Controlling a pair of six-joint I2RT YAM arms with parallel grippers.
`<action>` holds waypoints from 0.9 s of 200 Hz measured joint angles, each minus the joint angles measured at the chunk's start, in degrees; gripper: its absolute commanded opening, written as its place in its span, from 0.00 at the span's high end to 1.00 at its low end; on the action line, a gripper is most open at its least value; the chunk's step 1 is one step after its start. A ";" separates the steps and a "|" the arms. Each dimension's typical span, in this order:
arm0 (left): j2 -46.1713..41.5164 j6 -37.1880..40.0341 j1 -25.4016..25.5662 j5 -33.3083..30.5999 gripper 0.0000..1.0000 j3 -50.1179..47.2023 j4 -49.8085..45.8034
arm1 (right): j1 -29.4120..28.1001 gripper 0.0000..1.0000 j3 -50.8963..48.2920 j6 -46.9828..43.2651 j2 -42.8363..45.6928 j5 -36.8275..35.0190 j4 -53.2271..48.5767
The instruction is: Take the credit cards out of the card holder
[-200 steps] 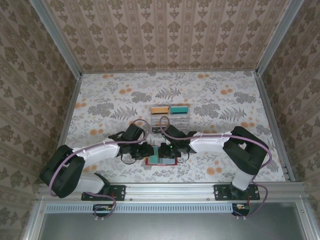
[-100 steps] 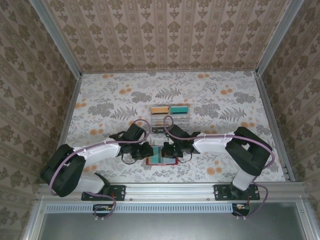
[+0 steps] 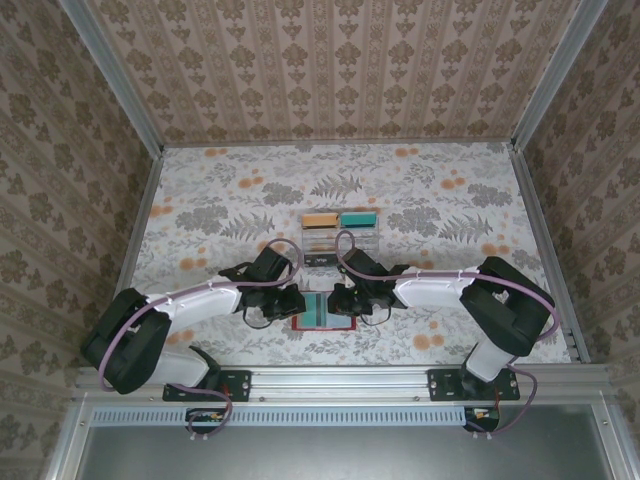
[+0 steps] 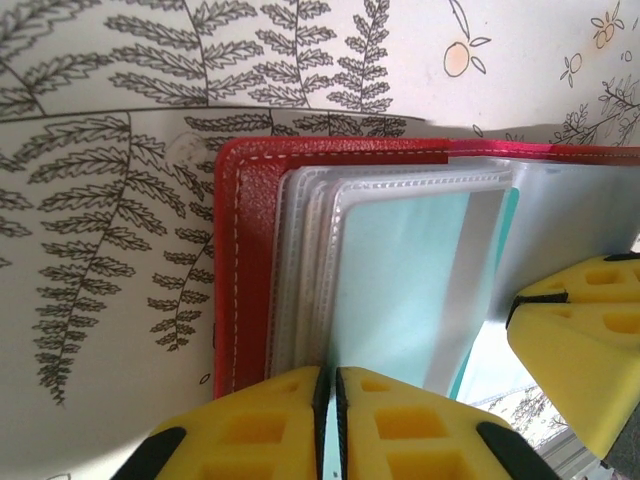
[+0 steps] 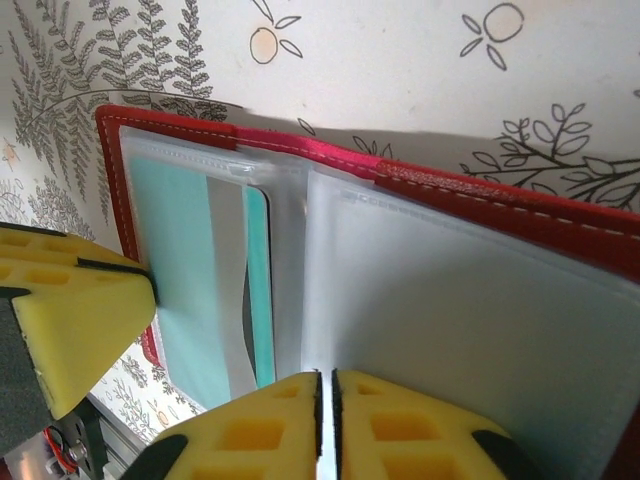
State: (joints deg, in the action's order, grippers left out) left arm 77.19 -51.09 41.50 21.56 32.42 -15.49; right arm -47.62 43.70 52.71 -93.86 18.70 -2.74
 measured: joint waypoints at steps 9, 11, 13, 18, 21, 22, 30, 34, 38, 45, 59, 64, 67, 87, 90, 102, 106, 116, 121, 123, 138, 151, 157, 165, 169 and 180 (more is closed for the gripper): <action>-0.33 0.15 0.00 -0.20 0.79 0.26 -0.74 | 0.00 0.84 0.00 0.00 0.00 0.00 0.00; -0.48 0.24 0.00 -0.26 0.79 0.37 -0.92 | 0.00 0.84 0.00 -0.02 0.00 0.00 -0.02; -0.57 0.31 0.00 -0.37 0.78 0.39 -1.14 | 0.00 0.84 0.00 -0.04 0.00 0.00 -0.02; -0.96 0.44 0.00 -0.50 0.77 0.61 -1.73 | 0.00 0.84 0.02 -0.09 0.00 0.00 -0.04; -1.22 0.48 0.00 -0.66 0.77 0.72 -2.12 | 0.00 0.84 0.07 -0.17 0.00 -0.02 -0.13; -1.27 0.48 0.00 -0.68 0.77 0.74 -2.21 | 0.00 0.84 0.07 -0.17 0.00 -0.02 -0.13; -2.08 0.74 -0.02 -1.09 0.76 1.01 -2.93 | -0.02 0.83 0.17 -0.31 0.00 -0.02 -0.22; -2.51 0.90 -0.09 -1.27 0.76 1.14 -3.34 | -0.04 0.83 0.24 -0.42 0.00 -0.02 -0.26; -2.97 1.09 -0.20 -1.46 0.76 1.33 -3.78 | -0.07 0.83 0.31 -0.46 0.00 -0.02 -0.26; -3.56 1.31 -0.31 -1.62 0.75 1.66 -4.35 | -0.07 0.83 0.46 -0.57 0.00 -0.02 -0.26; -4.35 1.90 -0.70 -2.03 0.75 2.27 -5.14 | -0.24 0.83 0.81 -0.87 0.00 -0.02 -0.28; -4.39 1.99 -0.72 -2.12 0.75 2.43 -5.33 | -0.28 0.83 0.94 -1.03 0.00 -0.02 -0.31; -4.37 2.12 -0.74 -2.12 0.75 2.51 -5.38 | -0.28 0.83 1.03 -1.09 0.00 -0.02 -0.28; -3.50 2.75 -0.83 -1.92 0.75 2.56 -5.40 | -0.46 0.81 1.57 -1.55 -0.02 -0.02 -0.33; -3.21 2.78 -0.83 -1.86 0.75 2.56 -5.38 | -0.48 0.81 1.62 -1.55 -0.04 -0.02 -0.31; -1.95 2.95 -0.81 -1.57 0.75 2.56 -5.20 | -0.55 0.80 1.88 -1.75 -0.15 -0.02 -0.39; -1.44 2.95 -0.81 -1.44 0.75 2.56 -5.11 | -0.55 0.80 1.97 -1.75 -0.22 -0.02 -0.44; -0.48 2.95 -0.74 -1.25 0.75 2.56 -4.87 | -0.55 0.79 2.19 -1.77 -0.37 -0.02 -0.48; -0.09 2.95 -0.70 -1.16 0.75 2.56 -4.70 | -0.59 0.79 2.27 -1.77 -0.50 -0.02 -0.50; 0.02 2.95 -0.70 -1.16 0.75 2.56 -4.66 | -0.61 0.79 2.29 -1.77 -0.50 -0.02 -0.50; 0.79 2.95 -0.63 -0.79 0.75 2.56 -4.17 | -0.66 0.78 2.49 -1.79 -0.85 0.00 -0.48; 1.44 2.95 -0.59 -0.57 0.76 2.56 -3.61 | -0.70 0.78 2.56 -1.81 -1.16 0.02 -0.50; 1.75 2.95 -0.55 -0.48 0.77 2.56 -3.34 | -0.72 0.78 2.60 -1.81 -1.31 0.00 -0.50; 2.10 2.95 -0.48 -0.35 0.78 2.56 -2.95 | -0.76 0.78 2.67 -1.81 -1.57 0.00 -0.48; 2.23 2.91 -0.37 -0.33 0.78 2.56 -2.84 | -0.76 0.77 2.71 -1.79 -1.73 0.00 -0.48; 2.51 2.93 -0.11 -0.17 0.79 2.56 -2.29 | -0.90 0.77 2.75 -1.81 -2.12 0.00 -0.48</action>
State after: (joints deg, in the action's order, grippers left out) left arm 79.70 -48.16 41.39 21.39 34.98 -17.78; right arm -48.51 46.46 50.89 -95.98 18.70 -3.22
